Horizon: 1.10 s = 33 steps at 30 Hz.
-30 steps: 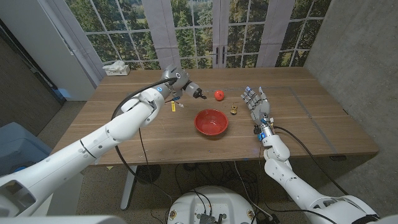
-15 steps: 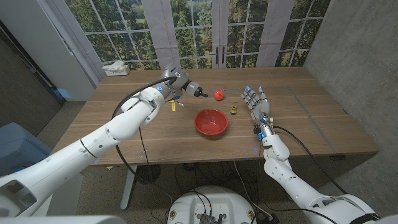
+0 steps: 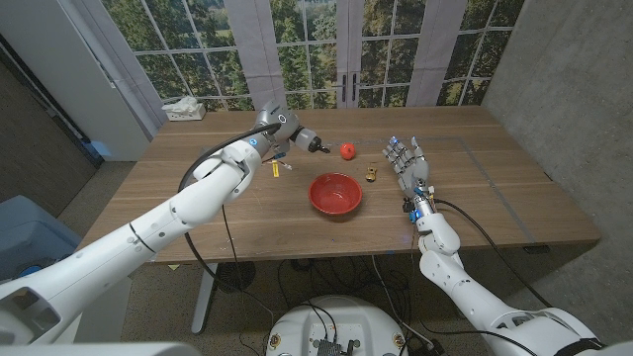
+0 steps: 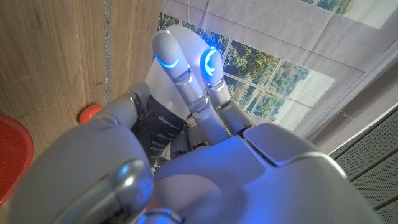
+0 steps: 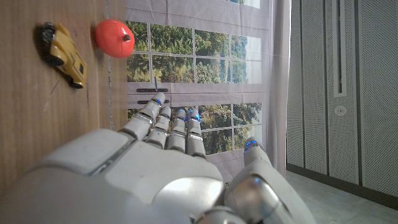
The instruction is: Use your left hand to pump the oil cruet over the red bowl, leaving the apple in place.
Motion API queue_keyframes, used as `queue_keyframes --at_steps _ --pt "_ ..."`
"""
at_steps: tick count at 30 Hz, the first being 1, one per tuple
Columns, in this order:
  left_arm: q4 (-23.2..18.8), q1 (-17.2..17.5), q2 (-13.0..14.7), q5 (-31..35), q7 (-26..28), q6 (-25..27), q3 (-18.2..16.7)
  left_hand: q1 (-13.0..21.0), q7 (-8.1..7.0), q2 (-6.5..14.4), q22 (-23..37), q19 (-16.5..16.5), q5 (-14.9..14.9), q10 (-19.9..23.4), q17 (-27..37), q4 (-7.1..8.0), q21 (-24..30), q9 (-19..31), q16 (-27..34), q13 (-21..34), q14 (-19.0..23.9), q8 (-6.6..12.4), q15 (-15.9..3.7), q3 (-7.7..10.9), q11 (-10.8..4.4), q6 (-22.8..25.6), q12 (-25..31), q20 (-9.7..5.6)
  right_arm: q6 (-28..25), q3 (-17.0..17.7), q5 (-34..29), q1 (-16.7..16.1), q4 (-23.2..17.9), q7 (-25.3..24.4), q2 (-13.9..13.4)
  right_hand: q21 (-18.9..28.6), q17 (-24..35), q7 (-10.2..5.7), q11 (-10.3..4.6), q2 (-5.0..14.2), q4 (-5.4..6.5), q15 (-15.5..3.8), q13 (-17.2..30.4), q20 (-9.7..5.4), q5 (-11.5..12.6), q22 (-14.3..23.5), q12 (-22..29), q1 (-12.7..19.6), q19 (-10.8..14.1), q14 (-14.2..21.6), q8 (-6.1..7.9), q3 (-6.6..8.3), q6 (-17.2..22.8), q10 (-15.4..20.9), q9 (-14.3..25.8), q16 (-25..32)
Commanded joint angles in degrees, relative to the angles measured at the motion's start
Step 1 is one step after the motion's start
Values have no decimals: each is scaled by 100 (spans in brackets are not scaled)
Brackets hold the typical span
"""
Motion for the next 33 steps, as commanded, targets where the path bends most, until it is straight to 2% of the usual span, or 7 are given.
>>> queue_keyframes --at_steps 1,7,9,12,15,22,33 --pt "41 -8 44 -11 139 -7 6 714 -293 519 -20 -43 -147 233 -2 31 83 -177 29 127 25 -377 23 83 -808 -43 -449 -731 -35 -6 -18 57 34 16 -8 -12 -8 2 -5 53 4 37 13 3 -14 16 13 -37 56 26 -29 -3 60 40 15 -9" --pt "56 -35 11 34 31 4 33 560 -292 404 -23 -36 -263 -499 2 -29 94 -335 -56 -204 -113 -732 21 -85 -755 -556 -587 -729 -59 4 -7 57 23 2 -13 -18 -10 3 -1 50 1 32 13 5 -14 16 14 -40 60 23 -29 -5 59 42 15 -12" --pt "59 -36 9 52 20 10 40 506 -295 390 -25 -45 -283 -683 -8 -22 88 -363 -93 -266 -160 -756 22 -125 -746 -629 -605 -723 -54 -10 -41 65 29 0 -33 -21 -11 4 7 48 0 38 13 9 -14 16 14 -43 61 26 -30 -7 57 43 15 -13" --pt "57 -39 -29 172 -119 50 67 318 -366 338 -24 -84 -293 -1331 -16 9 28 -469 -209 -485 -316 -826 18 -178 -663 -1116 -615 -720 -80 -1 -19 63 11 4 -35 -24 -12 -2 5 45 -1 42 13 11 -15 16 13 -44 62 30 -29 -9 57 41 15 -12" --pt "52 -38 -69 253 -229 90 81 157 -360 281 -48 -80 -299 -1583 -33 57 -2 -547 -290 -618 -393 -861 17 -245 -575 -1537 -584 -720 -89 -4 -25 60 -5 3 -48 -26 -13 1 9 42 -2 43 13 12 -15 16 14 -46 62 30 -29 -10 58 44 15 -13" --pt "43 -5 -140 388 -332 172 96 -25 -344 195 -114 -13 -317 -1823 -54 91 -20 -639 -360 -757 -426 -849 16 -350 -535 -1892 -562 -719 -130 -4 -32 24 -105 -17 -104 -31 -14 1 7 37 -3 46 13 15 -15 16 11 -51 64 34 -28 -13 59 38 15 -13" --pt "45 12 -237 529 -479 241 105 -196 -381 3 -257 74 -375 -2162 -184 -13 -52 -780 -490 -943 -445 -816 13 -528 -495 -2256 -562 -729 -182 -8 -43 9 -180 -32 -170 -39 -17 -4 13 29 -6 50 13 18 -16 16 12 -61 68 34 -28 -20 62 42 15 -17"
